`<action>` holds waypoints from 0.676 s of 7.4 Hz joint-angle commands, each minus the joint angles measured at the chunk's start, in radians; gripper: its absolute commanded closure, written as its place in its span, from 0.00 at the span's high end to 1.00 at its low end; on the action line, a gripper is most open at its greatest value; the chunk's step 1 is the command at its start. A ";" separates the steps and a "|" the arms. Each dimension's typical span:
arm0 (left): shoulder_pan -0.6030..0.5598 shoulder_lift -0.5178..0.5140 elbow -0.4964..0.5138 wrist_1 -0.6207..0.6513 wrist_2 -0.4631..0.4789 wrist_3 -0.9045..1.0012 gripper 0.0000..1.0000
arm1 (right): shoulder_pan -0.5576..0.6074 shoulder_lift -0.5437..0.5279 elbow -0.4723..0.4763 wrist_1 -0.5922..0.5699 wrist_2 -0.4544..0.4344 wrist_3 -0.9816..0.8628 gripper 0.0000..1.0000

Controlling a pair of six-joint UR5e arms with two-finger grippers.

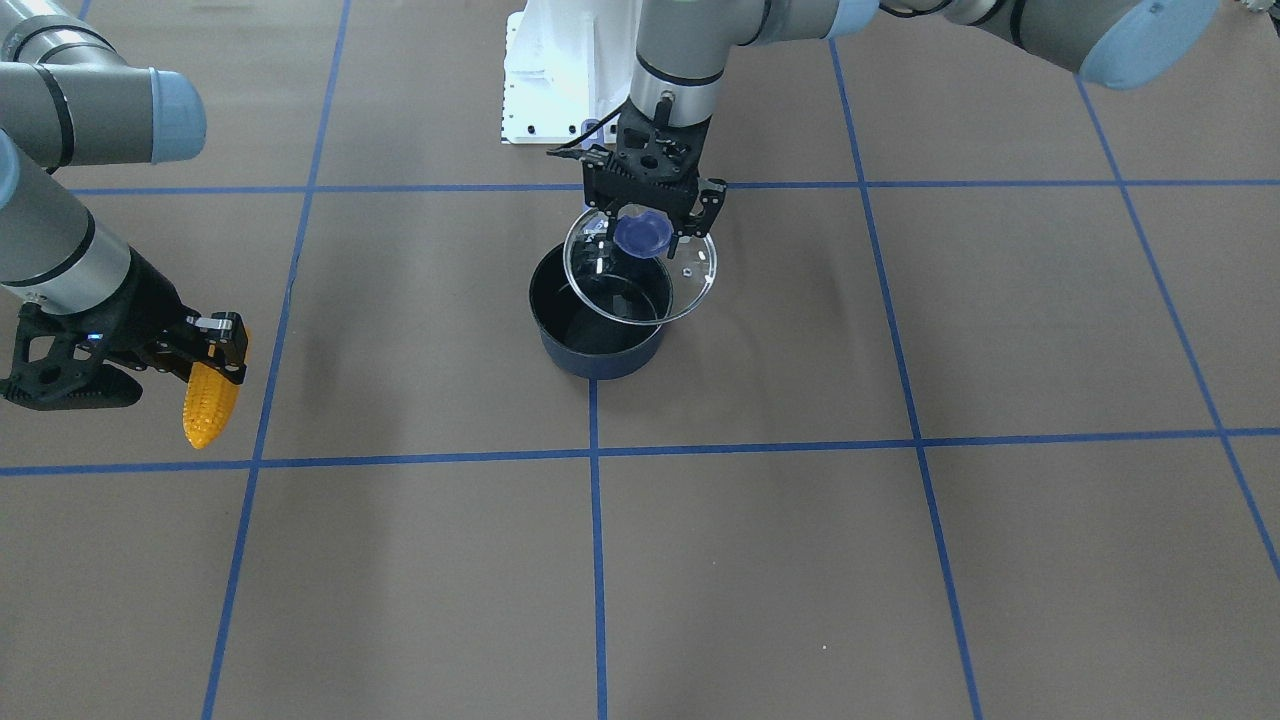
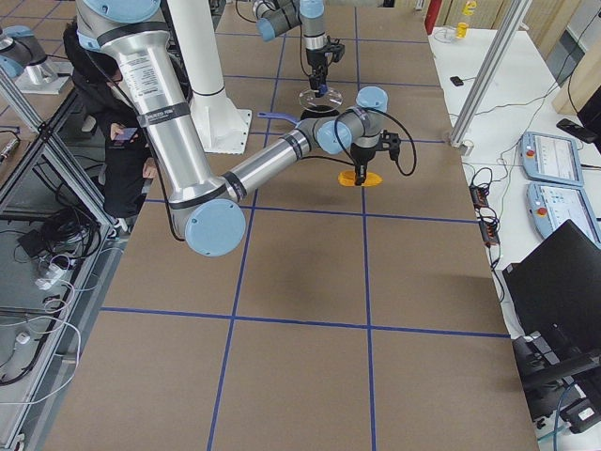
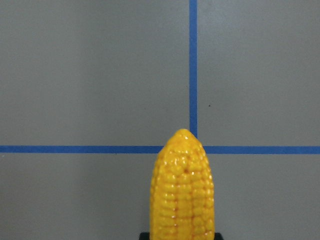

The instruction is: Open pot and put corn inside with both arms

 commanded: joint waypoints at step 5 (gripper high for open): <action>-0.235 0.423 -0.060 -0.329 -0.175 0.305 0.68 | -0.209 0.236 -0.006 -0.038 -0.120 0.431 0.44</action>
